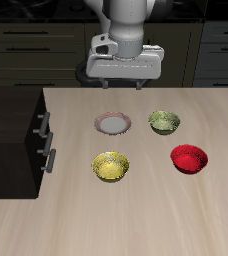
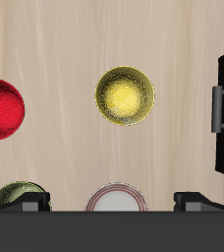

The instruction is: Place the yellow bowl on the plate

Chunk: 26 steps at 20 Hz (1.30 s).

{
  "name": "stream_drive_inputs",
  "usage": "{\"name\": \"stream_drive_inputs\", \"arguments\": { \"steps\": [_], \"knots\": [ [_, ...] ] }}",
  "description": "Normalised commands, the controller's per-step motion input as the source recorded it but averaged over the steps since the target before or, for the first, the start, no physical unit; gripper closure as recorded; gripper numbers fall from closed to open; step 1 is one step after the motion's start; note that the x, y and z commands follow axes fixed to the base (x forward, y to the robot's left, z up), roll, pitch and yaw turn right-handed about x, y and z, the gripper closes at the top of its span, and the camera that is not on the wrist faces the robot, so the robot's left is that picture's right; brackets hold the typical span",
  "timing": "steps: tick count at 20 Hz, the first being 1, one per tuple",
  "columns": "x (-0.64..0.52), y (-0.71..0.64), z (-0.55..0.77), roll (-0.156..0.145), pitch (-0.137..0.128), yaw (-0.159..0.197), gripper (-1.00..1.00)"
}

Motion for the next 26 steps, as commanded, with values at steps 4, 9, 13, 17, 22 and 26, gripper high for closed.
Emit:
{"name": "stream_drive_inputs", "arguments": {
  "steps": [4, 9, 13, 17, 22, 26],
  "knots": [
    [0.13, 0.38, 0.01, 0.06, -0.006, 0.029, -1.0],
    [0.15, 0.15, 0.09, 0.023, 0.01, 0.026, -1.0],
    [0.09, 0.03, 0.09, 0.01, -0.02, 0.008, -1.0],
    [0.1, 0.11, -0.03, 0.021, 0.015, -0.016, -1.0],
    [0.09, 0.12, 0.02, -0.006, -0.005, -0.001, -1.0],
    [0.18, 0.09, -0.04, 0.007, 0.016, -0.003, -1.0]
  ]
}}
